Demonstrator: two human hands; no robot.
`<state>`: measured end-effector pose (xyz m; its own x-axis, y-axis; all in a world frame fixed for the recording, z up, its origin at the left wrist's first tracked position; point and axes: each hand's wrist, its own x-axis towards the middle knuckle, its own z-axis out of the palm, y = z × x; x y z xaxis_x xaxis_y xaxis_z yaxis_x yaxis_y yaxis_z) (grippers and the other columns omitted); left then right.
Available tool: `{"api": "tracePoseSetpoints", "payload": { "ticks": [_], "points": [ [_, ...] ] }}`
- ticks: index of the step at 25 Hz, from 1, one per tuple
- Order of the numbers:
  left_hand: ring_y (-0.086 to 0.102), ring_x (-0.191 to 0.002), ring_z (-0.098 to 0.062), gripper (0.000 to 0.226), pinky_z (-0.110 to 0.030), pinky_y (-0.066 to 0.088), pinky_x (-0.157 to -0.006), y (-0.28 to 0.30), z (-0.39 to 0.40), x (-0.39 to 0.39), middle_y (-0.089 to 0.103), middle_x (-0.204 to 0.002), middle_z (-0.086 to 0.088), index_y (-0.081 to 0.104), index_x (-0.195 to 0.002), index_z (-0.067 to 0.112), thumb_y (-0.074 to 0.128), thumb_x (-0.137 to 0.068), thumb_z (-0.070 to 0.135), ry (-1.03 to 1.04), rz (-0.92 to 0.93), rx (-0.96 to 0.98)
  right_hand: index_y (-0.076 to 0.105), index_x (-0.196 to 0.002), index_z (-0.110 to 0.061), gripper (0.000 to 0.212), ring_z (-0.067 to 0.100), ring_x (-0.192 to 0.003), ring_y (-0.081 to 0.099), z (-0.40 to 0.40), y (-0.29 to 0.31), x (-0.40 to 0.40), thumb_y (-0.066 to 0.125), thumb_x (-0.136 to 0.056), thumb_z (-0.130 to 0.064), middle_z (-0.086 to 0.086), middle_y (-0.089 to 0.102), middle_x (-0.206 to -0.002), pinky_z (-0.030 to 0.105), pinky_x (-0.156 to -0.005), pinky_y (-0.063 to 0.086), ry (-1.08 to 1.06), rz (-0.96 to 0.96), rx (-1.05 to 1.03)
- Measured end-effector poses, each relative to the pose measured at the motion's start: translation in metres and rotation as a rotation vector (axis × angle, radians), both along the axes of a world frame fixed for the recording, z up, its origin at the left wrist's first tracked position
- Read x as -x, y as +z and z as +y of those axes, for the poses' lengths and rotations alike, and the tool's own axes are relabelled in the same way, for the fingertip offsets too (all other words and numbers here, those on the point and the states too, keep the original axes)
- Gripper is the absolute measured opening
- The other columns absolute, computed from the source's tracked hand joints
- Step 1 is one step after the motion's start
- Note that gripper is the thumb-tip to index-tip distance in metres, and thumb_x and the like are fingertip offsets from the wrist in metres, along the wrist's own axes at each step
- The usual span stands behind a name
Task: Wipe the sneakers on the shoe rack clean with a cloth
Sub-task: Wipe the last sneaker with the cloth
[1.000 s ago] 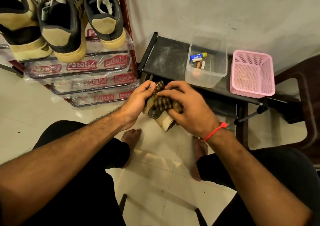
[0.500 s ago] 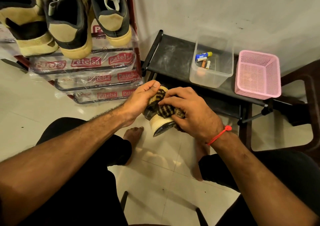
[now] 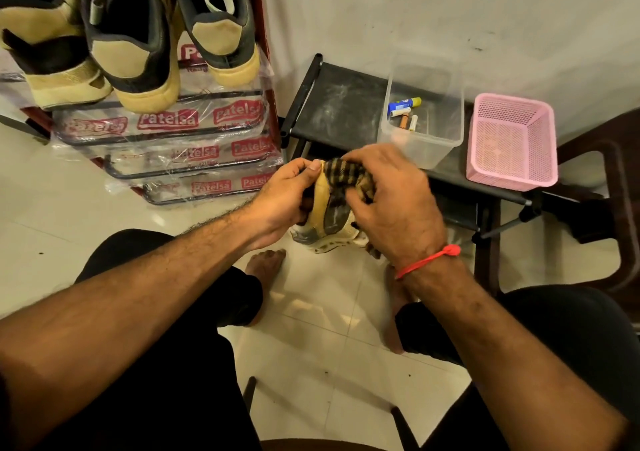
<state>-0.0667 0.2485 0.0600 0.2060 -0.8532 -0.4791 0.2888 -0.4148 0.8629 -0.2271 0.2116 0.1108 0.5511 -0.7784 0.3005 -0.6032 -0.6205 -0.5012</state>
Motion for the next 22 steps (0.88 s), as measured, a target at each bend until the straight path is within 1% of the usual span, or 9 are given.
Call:
{"api": "tracePoseSetpoints", "payload": {
  "ticks": [2, 4, 5, 8, 10, 13, 17, 20, 22],
  "points": [
    [0.058, -0.072, -0.028, 0.018, -0.040, 0.047, -0.066, 0.003, 0.000, 0.006, 0.059, -0.089, -0.016, 0.058, -0.105, 0.014, 0.048, -0.108, 0.028, 0.067, 0.097, 0.024, 0.063, -0.118, -0.015, 0.035, 0.026, -0.108, 0.054, 0.004, -0.012, -0.008, 0.067, -0.083, -0.017, 0.005, 0.060, -0.117, 0.039, -0.089, 0.053, -0.004, 0.106, 0.023],
    [0.059, -0.063, -0.020, 0.017, -0.032, 0.048, -0.055, 0.009, -0.004, 0.003, 0.060, -0.084, -0.013, 0.055, -0.108, 0.011, 0.047, -0.108, 0.026, 0.206, 0.177, 0.071, 0.064, -0.117, -0.011, 0.036, 0.030, -0.108, 0.054, 0.006, -0.024, -0.010, 0.068, -0.082, -0.016, 0.008, 0.060, -0.116, 0.041, -0.087, 0.055, -0.009, 0.133, 0.066],
    [0.065, -0.067, -0.021, 0.019, -0.033, 0.053, -0.054, 0.012, -0.007, -0.001, 0.065, -0.090, -0.014, 0.055, -0.114, 0.008, 0.046, -0.109, 0.025, 0.281, 0.211, 0.092, 0.064, -0.117, -0.011, 0.036, 0.030, -0.108, 0.055, 0.010, -0.030, -0.011, 0.070, -0.081, -0.015, 0.009, 0.060, -0.116, 0.042, -0.083, 0.057, 0.006, 0.139, 0.052],
    [0.074, -0.092, -0.026, 0.030, -0.042, 0.062, -0.067, 0.019, -0.011, -0.014, 0.070, -0.114, -0.018, 0.051, -0.129, 0.003, 0.044, -0.109, 0.024, 0.375, 0.299, 0.117, 0.064, -0.114, -0.008, 0.036, 0.030, -0.107, 0.057, 0.023, -0.048, -0.010, 0.073, -0.080, -0.015, 0.011, 0.060, -0.114, 0.043, -0.074, 0.060, 0.062, 0.138, 0.089],
    [0.075, -0.090, -0.026, 0.032, -0.042, 0.062, -0.068, 0.022, -0.009, -0.014, 0.070, -0.110, -0.017, 0.049, -0.133, 0.003, 0.043, -0.110, 0.024, 0.379, 0.363, 0.116, 0.066, -0.114, -0.006, 0.032, 0.030, -0.108, 0.057, 0.016, -0.047, -0.009, 0.066, -0.083, -0.017, 0.013, 0.061, -0.115, 0.036, -0.086, 0.056, 0.050, 0.068, 0.173],
    [0.074, -0.089, -0.027, 0.034, -0.044, 0.062, -0.075, 0.021, -0.008, -0.005, 0.070, -0.109, -0.018, 0.046, -0.136, 0.002, 0.041, -0.110, 0.024, 0.332, 0.448, 0.118, 0.066, -0.114, -0.005, 0.031, 0.029, -0.109, 0.055, -0.005, -0.029, -0.017, 0.061, -0.086, -0.017, 0.014, 0.061, -0.115, 0.027, -0.100, 0.040, -0.030, -0.048, 0.228],
    [0.071, -0.077, -0.022, 0.018, -0.041, 0.062, -0.066, 0.021, -0.007, 0.006, 0.069, -0.095, -0.012, 0.052, -0.117, 0.009, 0.044, -0.109, 0.023, 0.282, 0.340, 0.122, 0.065, -0.113, -0.005, 0.033, 0.030, -0.107, 0.054, -0.016, -0.023, -0.026, 0.053, -0.086, -0.018, 0.013, 0.061, -0.113, 0.030, -0.102, 0.036, -0.008, -0.017, 0.216],
    [0.066, -0.076, -0.018, 0.022, -0.032, 0.058, -0.061, 0.018, -0.010, -0.006, 0.068, -0.095, -0.010, 0.055, -0.122, 0.010, 0.045, -0.109, 0.025, 0.362, 0.175, 0.097, 0.065, -0.115, -0.003, 0.034, 0.034, -0.105, 0.056, 0.002, -0.042, -0.024, 0.061, -0.082, -0.006, 0.015, 0.062, -0.115, 0.043, -0.098, 0.046, 0.109, 0.029, 0.134],
    [0.064, -0.077, -0.017, 0.021, -0.029, 0.056, -0.059, 0.016, -0.007, -0.008, 0.067, -0.098, -0.009, 0.054, -0.121, 0.012, 0.045, -0.109, 0.027, 0.321, 0.077, 0.087, 0.064, -0.116, -0.002, 0.036, 0.034, -0.104, 0.056, 0.013, -0.046, -0.022, 0.064, -0.080, -0.003, 0.015, 0.061, -0.116, 0.045, -0.096, 0.048, 0.162, 0.045, 0.109]
  ]
}}
